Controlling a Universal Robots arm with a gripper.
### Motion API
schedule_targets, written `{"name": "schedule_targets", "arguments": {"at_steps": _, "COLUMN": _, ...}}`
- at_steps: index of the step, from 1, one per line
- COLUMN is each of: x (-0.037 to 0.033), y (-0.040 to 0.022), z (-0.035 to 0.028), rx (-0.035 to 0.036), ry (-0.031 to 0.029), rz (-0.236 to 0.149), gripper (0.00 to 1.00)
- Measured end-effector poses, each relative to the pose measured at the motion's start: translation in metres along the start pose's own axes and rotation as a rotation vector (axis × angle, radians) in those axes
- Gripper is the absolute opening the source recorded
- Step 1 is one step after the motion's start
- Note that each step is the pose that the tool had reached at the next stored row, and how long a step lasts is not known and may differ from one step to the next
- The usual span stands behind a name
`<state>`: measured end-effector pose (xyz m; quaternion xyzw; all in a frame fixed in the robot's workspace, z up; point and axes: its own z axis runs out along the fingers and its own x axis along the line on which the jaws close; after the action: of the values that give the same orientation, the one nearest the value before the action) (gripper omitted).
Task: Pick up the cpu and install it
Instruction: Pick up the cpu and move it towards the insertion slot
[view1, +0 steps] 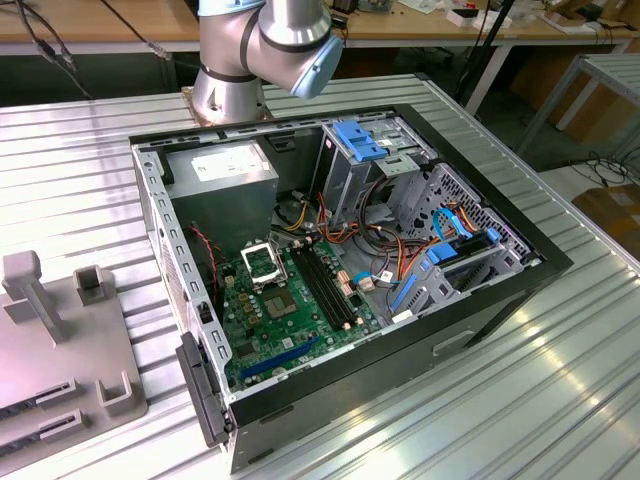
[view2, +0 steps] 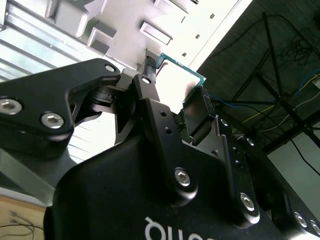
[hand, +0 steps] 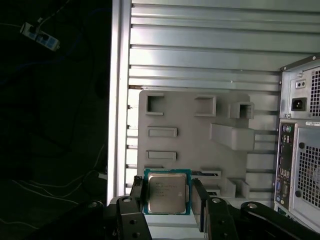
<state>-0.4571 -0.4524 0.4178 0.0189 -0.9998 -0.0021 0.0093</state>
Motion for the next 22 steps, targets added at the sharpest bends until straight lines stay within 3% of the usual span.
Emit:
{"name": "schedule_targets", "arguments": {"at_steps": 11, "x": -0.0163, "y": -0.0006, "z": -0.0002, "rx": 0.0, "ry": -0.0001, "rz": 0.0, "gripper": 0.48}}
{"name": "schedule_targets", "arguments": {"at_steps": 22, "x": -0.024, "y": -0.0008, "z": -0.0003, "rx": 0.0, "ry": -0.0001, "rz": 0.0, "gripper": 0.48}}
